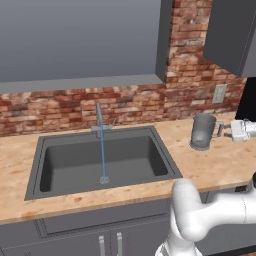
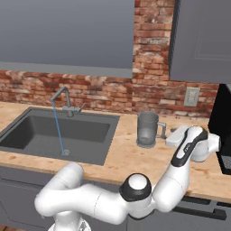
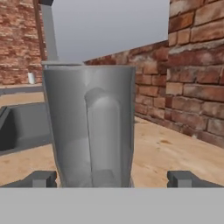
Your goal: Turn on the sink faucet and place the jug under the water for a few seconds to fill it up.
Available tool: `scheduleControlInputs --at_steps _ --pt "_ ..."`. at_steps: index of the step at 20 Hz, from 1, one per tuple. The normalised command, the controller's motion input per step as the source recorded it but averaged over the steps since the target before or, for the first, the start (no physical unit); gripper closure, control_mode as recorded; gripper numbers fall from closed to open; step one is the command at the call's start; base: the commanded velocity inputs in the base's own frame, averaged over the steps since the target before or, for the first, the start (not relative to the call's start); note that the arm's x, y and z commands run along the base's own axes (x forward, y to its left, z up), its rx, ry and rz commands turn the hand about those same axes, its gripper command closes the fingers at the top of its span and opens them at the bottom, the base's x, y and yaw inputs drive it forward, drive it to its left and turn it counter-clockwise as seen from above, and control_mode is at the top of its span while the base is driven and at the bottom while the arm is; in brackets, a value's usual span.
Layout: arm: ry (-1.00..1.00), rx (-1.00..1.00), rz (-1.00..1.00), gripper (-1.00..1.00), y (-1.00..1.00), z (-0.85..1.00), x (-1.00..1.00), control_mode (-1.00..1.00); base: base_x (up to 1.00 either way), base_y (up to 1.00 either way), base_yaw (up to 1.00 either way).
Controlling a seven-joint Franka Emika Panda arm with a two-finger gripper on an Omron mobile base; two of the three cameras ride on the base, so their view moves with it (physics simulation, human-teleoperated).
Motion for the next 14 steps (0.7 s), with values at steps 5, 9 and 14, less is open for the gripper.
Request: scheduleControlInputs --at_steps 5,9,14 --pt "-0.01 -0.04 0.01 -1.0 0.04 -0.01 0.06 -1.0 0.0 0.0 0.0" --pt "-0.02 -0.07 0.0 -1.0 0.27 0.0 0.0 -1.0 0.0 0.0 0.0" --pt "-0.01 -0.07 0.0 -1.0 0.24 0.0 0.0 -1.0 0.0 0.0 0.0"
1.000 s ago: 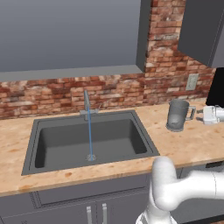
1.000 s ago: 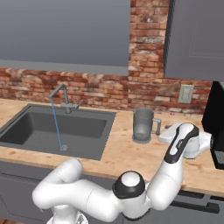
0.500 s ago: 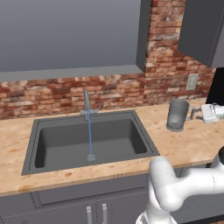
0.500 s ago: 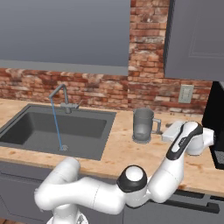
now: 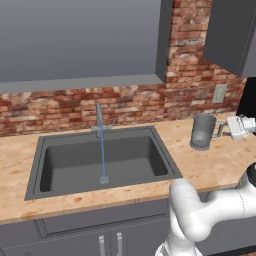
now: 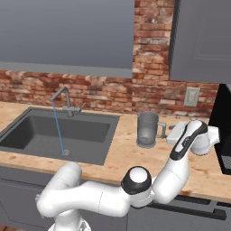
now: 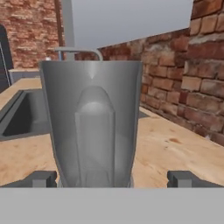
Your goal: Turn on the sink faucet and place the jug under the water for a few seconds to fill it up.
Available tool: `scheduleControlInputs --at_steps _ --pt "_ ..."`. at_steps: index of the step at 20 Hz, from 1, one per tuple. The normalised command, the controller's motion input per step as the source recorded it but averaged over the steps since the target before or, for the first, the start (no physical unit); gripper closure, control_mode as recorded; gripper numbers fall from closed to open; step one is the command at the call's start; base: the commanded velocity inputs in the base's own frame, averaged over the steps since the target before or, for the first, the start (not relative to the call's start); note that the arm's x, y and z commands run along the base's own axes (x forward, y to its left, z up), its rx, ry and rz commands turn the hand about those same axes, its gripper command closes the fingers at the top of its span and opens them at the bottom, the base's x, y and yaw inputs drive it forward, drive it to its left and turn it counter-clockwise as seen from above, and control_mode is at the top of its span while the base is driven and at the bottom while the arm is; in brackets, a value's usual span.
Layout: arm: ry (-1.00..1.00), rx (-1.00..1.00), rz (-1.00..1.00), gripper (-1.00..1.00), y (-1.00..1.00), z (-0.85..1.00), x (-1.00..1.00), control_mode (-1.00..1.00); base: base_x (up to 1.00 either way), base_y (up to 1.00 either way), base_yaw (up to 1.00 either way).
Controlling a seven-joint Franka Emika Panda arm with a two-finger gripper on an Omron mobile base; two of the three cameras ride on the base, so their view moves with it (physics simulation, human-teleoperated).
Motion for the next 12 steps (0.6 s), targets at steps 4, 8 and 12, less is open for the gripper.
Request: scheduleControlInputs --at_steps 4,8,12 --pt "-0.01 -0.07 0.0 -1.0 0.24 -0.01 0.0 -1.0 0.0 0.0 0.0" --pt "0.0 -0.05 0.0 -1.0 0.16 -0.04 0.0 -1.0 0.0 0.0 0.0" --pt "0.0 -0.04 0.0 -1.0 0.12 0.0 0.0 -1.0 0.0 0.0 0.0"
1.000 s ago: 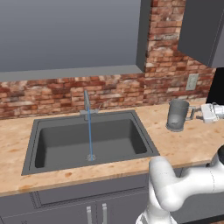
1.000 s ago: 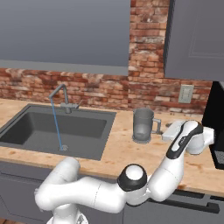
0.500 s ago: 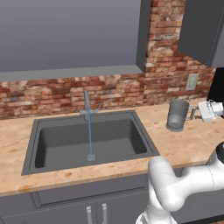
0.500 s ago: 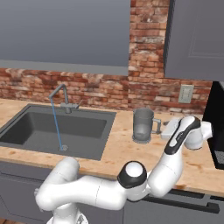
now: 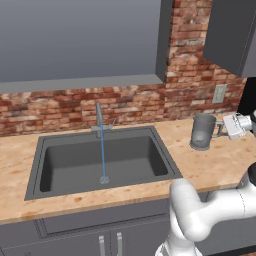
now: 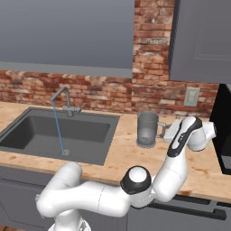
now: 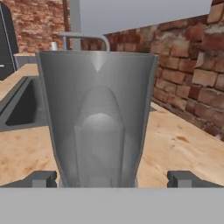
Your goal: Turn on the sink faucet and place the jug under the water for a few seconds to fill it up.
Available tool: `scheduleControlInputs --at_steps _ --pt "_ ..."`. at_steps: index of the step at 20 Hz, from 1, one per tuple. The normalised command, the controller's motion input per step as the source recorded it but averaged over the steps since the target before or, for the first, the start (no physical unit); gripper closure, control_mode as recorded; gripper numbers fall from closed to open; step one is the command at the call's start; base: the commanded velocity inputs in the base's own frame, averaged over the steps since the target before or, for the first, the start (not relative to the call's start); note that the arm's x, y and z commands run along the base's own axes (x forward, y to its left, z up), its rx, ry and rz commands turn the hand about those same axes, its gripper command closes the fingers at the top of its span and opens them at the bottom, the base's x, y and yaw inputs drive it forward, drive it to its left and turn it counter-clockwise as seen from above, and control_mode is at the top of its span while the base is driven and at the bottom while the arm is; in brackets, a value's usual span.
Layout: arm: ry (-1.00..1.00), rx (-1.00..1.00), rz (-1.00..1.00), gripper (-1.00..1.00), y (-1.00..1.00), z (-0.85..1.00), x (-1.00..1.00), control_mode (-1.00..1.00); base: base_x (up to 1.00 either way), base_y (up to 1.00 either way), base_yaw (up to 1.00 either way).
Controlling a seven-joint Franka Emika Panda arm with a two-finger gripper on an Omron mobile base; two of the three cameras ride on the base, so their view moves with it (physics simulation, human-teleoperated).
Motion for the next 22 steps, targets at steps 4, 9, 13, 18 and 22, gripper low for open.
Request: scheduleControlInputs --at_steps 4,9,13,18,22 --pt "0.0 -0.04 0.0 -1.0 0.06 0.0 0.0 -1.0 0.0 0.0 0.0" --pt "0.0 -0.04 0.0 -1.0 0.18 0.0 0.0 -1.0 0.0 0.0 0.0" --pt "0.0 -0.03 0.0 -1.0 0.19 0.0 -0.01 -1.0 0.0 0.0 0.0" --pt "0.0 -0.01 0.0 -1.0 0.15 0.0 -0.07 -1.0 0.0 0.0 0.0" --pt "0.0 -0.01 0.0 -1.0 0.12 0.0 -0.08 -1.0 0.0 0.0 0.0"
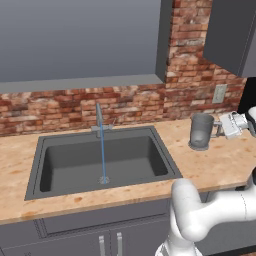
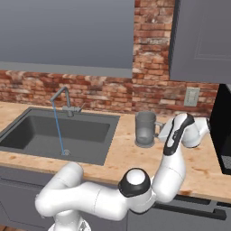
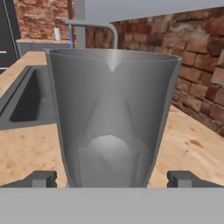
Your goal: Turn on the sink faucet and place the jug under the water for a few seconds to fill it up.
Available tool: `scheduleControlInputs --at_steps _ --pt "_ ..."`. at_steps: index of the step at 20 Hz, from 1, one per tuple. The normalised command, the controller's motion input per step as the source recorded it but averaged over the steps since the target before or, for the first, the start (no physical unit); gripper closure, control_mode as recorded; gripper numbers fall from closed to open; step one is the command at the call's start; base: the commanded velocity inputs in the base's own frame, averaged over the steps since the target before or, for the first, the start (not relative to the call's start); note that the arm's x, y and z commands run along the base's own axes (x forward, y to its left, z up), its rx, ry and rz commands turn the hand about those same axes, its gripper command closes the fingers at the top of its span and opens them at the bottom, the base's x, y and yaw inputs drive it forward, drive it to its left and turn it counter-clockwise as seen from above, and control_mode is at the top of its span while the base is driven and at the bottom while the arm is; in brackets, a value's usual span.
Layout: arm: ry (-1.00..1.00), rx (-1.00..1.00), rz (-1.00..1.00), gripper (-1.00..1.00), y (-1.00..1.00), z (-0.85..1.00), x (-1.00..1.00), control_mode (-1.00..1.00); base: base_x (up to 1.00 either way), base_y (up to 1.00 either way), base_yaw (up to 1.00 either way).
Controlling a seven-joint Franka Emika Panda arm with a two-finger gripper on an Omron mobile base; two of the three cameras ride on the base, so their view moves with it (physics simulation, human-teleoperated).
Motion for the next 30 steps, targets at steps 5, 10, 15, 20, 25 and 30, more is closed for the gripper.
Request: scheduleControlInputs --at_steps 5,10,15,20,25,30 --pt "0.01 -0.02 0.0 1.0 0.09 -0.01 -0.08 -1.0 0.0 0.0 0.0" --pt "0.01 -0.02 0.0 1.0 0.11 0.0 -0.04 -1.0 0.0 0.0 0.0" --pt "0.0 0.0 0.0 1.0 0.12 0.0 -0.01 -1.0 0.0 0.0 0.0" --pt "0.04 0.0 0.0 1.0 0.14 0.0 0.0 -1.0 0.0 0.0 0.0" --pt "0.0 0.0 0.0 1.0 0.28 0.26 -0.04 -1.0 0.0 0.0 0.0" --pt "0.04 0.0 0.0 1.0 0.7 0.61 -0.1 -1.0 0.0 0.0 0.0"
